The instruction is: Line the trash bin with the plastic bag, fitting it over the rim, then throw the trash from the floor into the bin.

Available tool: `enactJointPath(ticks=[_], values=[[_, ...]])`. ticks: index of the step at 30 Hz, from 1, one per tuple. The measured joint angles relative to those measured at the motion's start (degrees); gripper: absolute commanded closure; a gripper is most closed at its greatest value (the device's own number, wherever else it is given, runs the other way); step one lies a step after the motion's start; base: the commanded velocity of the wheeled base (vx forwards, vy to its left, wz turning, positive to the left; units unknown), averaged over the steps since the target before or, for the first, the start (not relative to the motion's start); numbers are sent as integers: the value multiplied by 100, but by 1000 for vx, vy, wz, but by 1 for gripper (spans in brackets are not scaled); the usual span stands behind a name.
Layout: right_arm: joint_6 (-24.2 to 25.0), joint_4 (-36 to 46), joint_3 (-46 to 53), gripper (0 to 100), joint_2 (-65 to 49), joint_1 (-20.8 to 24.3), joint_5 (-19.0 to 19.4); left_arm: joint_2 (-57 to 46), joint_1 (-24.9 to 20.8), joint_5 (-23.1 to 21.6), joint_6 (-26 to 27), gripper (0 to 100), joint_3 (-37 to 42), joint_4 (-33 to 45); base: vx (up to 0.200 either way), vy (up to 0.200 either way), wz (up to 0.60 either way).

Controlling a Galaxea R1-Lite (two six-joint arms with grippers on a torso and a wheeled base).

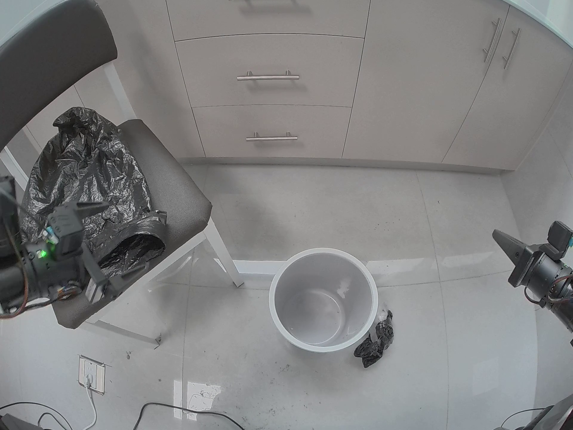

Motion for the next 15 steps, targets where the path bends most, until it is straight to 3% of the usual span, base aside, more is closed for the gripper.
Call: enactJointPath(ticks=[5,15], values=[[141,-213,127,100,300,16,5,895,30,207,451,0,-501,-558,0,0,0],[172,-241,182,100,474,22,2,1449,55,443,1026,0,-642,-638,0,0,0]])
